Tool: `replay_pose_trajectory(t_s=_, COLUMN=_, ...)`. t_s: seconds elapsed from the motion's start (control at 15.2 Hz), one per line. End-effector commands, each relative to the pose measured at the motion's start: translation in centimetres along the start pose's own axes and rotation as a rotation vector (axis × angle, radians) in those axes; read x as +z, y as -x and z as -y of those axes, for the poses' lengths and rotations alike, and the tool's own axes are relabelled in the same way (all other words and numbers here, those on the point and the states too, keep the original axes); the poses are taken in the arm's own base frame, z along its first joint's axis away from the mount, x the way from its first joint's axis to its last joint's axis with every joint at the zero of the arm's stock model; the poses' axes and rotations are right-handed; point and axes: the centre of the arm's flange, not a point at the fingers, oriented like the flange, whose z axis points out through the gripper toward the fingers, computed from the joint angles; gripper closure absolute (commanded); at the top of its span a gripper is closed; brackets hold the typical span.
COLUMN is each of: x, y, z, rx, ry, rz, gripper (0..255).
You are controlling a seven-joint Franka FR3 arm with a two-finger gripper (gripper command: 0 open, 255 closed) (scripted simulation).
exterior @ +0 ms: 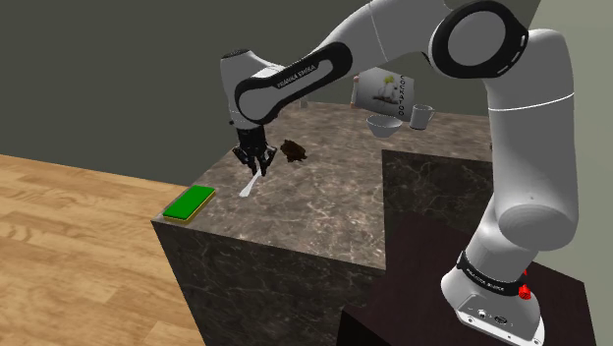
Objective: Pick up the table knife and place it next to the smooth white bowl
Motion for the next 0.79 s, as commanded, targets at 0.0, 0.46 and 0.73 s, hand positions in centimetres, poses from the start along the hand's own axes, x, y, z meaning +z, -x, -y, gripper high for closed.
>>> replay_pose_trajectory(t_s=0.0, x=-1.1, y=0.0, z=0.0, rx=0.0, ry=0.0, rz=0.0, gripper=255)
replay_pose_trajectory(t_s=0.46, x=-4.8, y=-0.4, z=-0.2, rx=0.0, ry=0.0, rz=0.0, gripper=255)
replay_pose_trajectory(t_s=0.73, x=-6.9, y=-0.6, z=-0.3, rx=0.0, ry=0.0, rz=0.0, gripper=255)
